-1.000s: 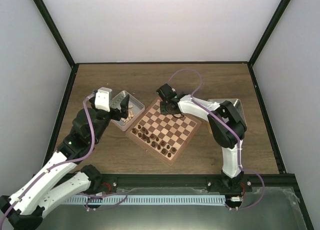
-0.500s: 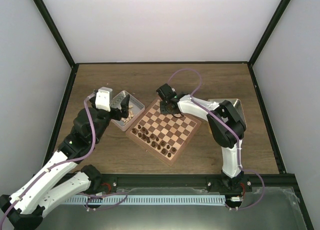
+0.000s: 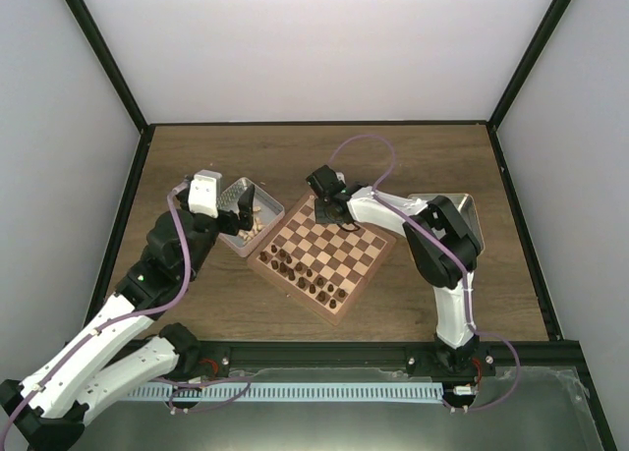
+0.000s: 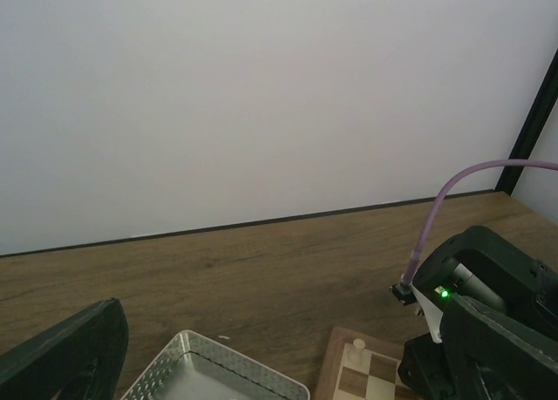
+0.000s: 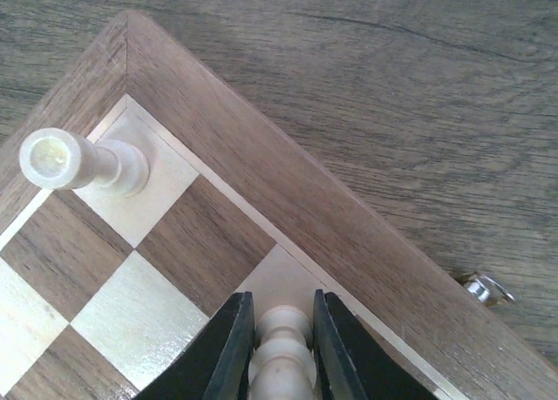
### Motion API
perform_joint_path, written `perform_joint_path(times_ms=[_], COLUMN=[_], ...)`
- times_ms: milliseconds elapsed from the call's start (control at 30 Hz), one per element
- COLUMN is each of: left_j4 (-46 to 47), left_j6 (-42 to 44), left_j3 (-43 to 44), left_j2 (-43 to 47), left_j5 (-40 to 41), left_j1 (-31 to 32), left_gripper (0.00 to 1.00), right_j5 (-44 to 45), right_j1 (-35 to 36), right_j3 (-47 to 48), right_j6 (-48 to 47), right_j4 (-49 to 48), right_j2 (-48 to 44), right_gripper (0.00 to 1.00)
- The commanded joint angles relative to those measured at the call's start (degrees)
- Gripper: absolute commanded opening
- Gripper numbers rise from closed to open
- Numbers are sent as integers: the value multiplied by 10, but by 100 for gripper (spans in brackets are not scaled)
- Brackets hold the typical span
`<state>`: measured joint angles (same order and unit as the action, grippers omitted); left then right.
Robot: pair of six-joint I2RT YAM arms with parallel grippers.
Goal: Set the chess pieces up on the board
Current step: Move the chess piece to the chessboard, then pick up the chess piece from the storage box.
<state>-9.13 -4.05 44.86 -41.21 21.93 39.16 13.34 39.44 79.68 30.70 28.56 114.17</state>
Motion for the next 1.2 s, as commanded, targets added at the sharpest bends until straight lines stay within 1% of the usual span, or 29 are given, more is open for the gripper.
perform_joint_path(times_ms=[0, 233, 300, 367, 533, 667, 800, 867, 933, 1033, 1100, 1167], left_j4=[1, 0, -1, -1, -8, -61, -109, -125, -135, -146, -153, -164], left_j6=[0, -5, -7, -11, -25, -63, -122, -165, -203, -243, -256, -261], left_j3=[-4, -2, -3, -2, 5, 39, 59, 61, 58, 55, 62, 78], left_j2=[-1, -4, -7, -11, -28, -102, -176, -213, -245, -303, -343, -386], left_j5=[8, 11, 11, 10, -9, 2, -1, -17, -50, -77, -88, -86], left_j1=[-1, -1, -1, -1, -1, -2, -19, -44, -77, -128, -161, -177], left_gripper=[100, 100, 100, 100, 100, 100, 100, 91, 77, 61, 54, 47], right_j5=[14, -10, -11, -11, -22, -52, -83, -92, -101, -123, -140, -159], right_j1=[-5, -5, -6, -6, -6, -6, -13, -18, -23, -29, -31, -32], right_j3=[-2, -2, -2, -2, -17, -48, -94, -121, -157, -203, -227, -245], right_j6=[3, -2, 0, 5, 6, -12, -33, -42, -48, -49, -46, -44], right_j4=[-7, -15, -13, -11, -16, -35, -63, -79, -96, -125, -140, -150], right_j2=[14, 8, 1, -10, -69, -126, -194, -228, -262, -305, -326, -335], right_gripper=[20, 21, 24, 30, 38, 42, 43, 43, 43, 43, 43, 43])
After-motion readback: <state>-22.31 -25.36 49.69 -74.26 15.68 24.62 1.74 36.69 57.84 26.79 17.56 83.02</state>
